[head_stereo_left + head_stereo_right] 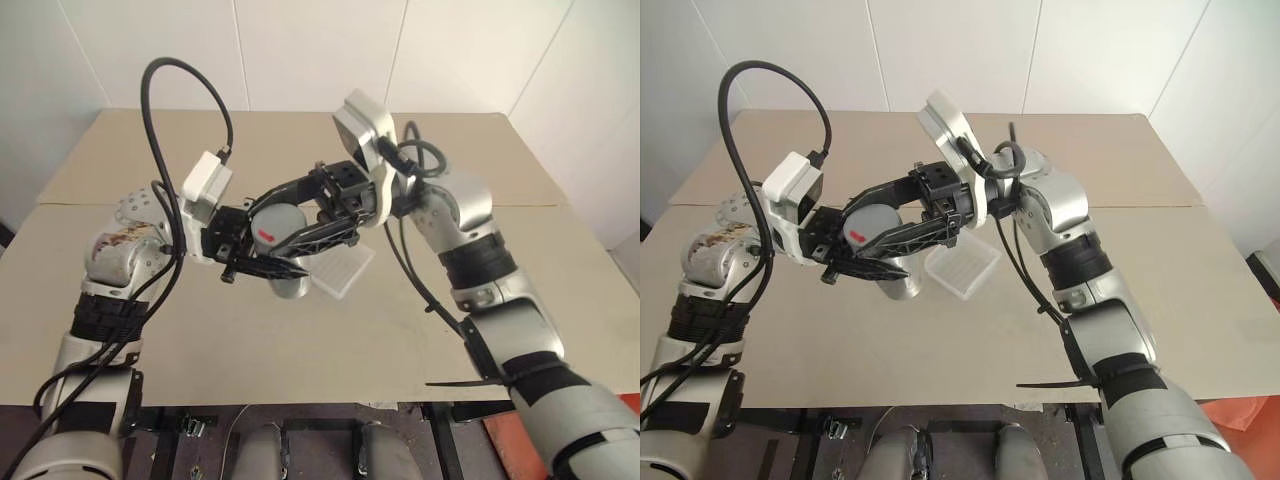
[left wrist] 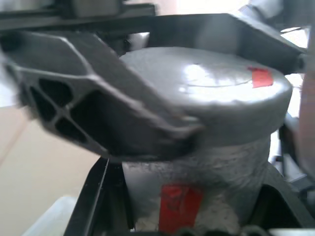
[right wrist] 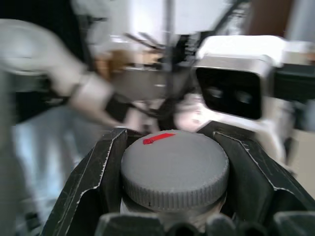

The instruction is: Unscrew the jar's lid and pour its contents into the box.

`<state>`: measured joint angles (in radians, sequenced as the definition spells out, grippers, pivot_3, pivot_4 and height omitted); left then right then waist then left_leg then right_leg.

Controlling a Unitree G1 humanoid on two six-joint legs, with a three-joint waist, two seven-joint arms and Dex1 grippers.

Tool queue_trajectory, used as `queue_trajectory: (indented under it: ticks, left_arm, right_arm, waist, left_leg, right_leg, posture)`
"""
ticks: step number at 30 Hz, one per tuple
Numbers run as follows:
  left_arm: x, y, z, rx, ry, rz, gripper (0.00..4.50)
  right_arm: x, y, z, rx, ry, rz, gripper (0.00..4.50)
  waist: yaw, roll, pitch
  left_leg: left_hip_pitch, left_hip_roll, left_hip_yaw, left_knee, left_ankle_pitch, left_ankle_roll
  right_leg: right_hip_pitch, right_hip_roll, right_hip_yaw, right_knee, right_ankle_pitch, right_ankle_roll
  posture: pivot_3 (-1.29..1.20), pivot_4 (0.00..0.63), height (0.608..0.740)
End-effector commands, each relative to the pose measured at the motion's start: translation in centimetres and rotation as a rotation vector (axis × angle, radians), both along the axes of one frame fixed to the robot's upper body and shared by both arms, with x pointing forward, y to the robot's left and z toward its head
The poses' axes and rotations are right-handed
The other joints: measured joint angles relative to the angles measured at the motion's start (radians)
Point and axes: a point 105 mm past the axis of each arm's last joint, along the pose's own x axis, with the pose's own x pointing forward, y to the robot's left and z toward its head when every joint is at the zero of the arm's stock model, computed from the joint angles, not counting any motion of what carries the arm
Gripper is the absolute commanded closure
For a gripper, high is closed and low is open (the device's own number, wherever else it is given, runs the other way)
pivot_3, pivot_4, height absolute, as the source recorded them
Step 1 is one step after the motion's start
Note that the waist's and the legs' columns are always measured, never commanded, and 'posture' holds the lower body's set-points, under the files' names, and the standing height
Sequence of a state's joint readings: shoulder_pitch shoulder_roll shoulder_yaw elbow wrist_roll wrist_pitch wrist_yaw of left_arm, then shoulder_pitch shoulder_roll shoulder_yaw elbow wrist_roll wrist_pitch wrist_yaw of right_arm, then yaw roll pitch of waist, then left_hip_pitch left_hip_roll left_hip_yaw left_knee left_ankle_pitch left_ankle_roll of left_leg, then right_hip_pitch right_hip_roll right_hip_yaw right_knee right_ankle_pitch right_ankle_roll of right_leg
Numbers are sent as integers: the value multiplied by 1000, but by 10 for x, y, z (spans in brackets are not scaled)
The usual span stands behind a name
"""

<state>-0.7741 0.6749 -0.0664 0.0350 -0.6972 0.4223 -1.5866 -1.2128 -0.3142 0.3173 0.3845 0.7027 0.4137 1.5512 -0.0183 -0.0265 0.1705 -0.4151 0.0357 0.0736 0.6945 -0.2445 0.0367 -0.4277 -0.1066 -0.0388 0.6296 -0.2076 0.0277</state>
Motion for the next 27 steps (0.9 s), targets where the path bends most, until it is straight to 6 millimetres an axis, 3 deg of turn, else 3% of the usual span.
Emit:
queue_trajectory:
  ticks: [1,3,7,10,13,18,27]
  left_arm:
    - [-6,0,9,-25,-22,-56,2526]
    - [1,1,8,-30,-29,-23,2526]
    - [14,8,5,-36,-37,68,2526]
    - [29,16,-1,-41,-54,183,2526]
    - [42,19,-3,-68,-63,264,2526]
    - [55,13,-5,-109,-53,319,2526]
    - [56,7,-3,-114,-49,292,2526]
  right_arm:
    - [-1,0,12,56,-94,60,1762]
    - [7,-1,12,62,-92,15,1044]
    - [19,-15,17,130,-89,-131,16]
    - [25,-34,20,180,-102,-325,16]
    - [17,-46,20,212,-97,-436,16]
    - [12,-19,14,182,-151,-636,16]
    - [35,13,6,159,-177,-781,16]
  waist:
    - [-2,0,0]
    - [0,0,0]
    - [9,0,0]
    - [19,0,0]
    - [22,0,0]
    - [7,0,0]
    - [6,0,0]
  left_leg:
    - [0,0,-1,0,0,0]
    - [0,0,-1,0,1,-1]
    - [-1,-1,-1,0,1,-1]
    - [-2,-1,-1,0,0,-1]
    - [-5,-1,-1,1,0,-1]
    - [-9,-1,3,1,2,-3]
    - [-9,-1,5,1,2,-3]
  right_leg:
    - [0,0,0,0,0,0]
    - [0,1,0,0,0,0]
    - [0,1,-1,1,0,0]
    - [0,0,-2,1,0,0]
    - [-2,0,-2,1,1,1]
    - [-9,0,0,2,1,0]
    - [-9,1,0,2,1,0]
  posture:
    - [0,150,740]
    - [0,150,740]
    - [0,150,740]
    - [0,150,740]
    - [0,150,740]
    - [0,150,740]
    - [0,150,740]
